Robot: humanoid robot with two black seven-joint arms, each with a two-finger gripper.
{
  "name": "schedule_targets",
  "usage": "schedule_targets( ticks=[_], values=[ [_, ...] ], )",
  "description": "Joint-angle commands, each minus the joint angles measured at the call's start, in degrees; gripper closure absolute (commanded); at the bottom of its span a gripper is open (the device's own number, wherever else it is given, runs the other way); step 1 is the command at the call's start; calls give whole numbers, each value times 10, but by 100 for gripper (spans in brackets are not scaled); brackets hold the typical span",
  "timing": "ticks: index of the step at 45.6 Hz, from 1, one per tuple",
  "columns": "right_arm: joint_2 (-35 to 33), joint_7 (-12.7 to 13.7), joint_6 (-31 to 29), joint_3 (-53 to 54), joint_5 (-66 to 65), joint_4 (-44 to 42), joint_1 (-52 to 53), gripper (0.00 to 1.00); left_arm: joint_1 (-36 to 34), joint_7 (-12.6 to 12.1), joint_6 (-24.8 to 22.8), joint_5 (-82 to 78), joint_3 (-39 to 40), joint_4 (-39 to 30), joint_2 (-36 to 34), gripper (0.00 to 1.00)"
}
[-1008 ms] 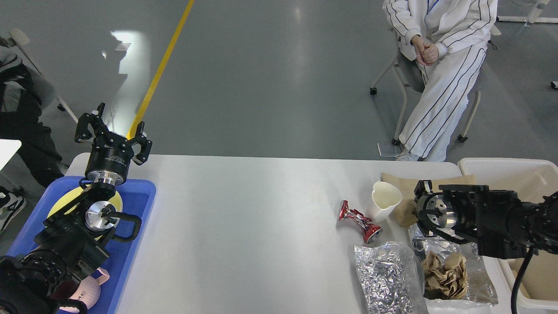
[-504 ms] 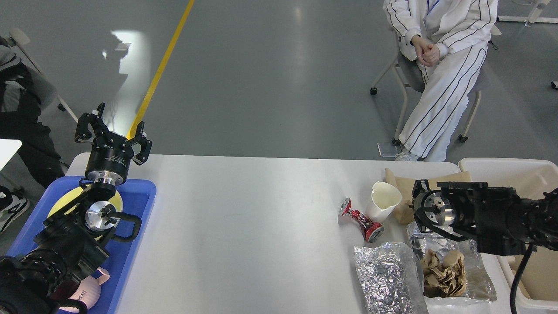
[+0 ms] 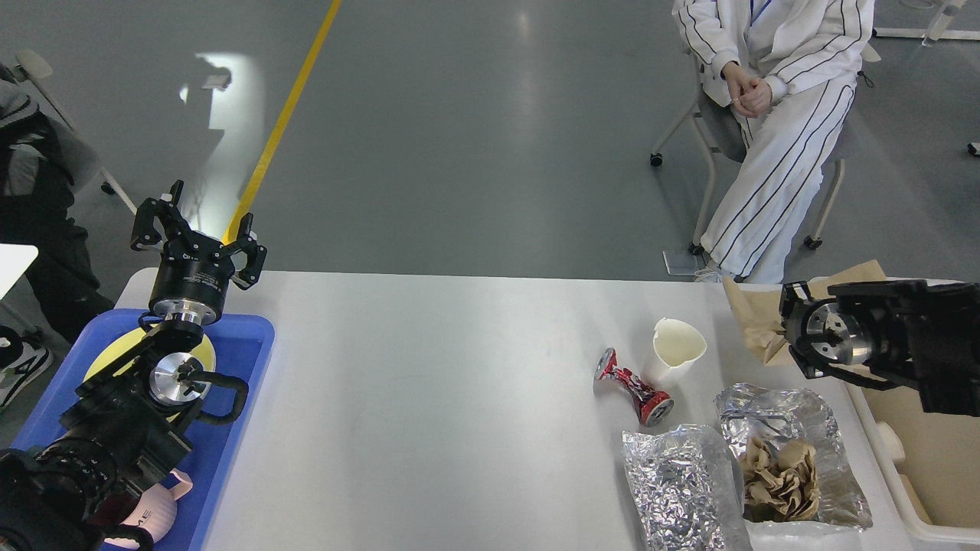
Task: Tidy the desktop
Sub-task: 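Grasp the brown paper bag, lift it and drop it into the white bin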
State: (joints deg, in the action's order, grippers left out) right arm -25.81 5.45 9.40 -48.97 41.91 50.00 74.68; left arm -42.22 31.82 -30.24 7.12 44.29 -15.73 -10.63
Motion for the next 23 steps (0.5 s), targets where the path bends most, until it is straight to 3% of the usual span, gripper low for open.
schedule_targets(
  ticks=[1, 11, 23],
  values=[
    [-39, 0, -53, -39, -48, 43, 70, 100, 0, 0, 0, 0, 0, 0, 0, 3],
    [-82, -4, -183, -123, -181, 139, 234, 100, 0, 0, 0, 0, 1, 0, 0, 3],
    [-91, -4, -379, -122, -324, 278, 450, 100, 0, 0, 0, 0, 2, 0, 0, 3]
  ],
)
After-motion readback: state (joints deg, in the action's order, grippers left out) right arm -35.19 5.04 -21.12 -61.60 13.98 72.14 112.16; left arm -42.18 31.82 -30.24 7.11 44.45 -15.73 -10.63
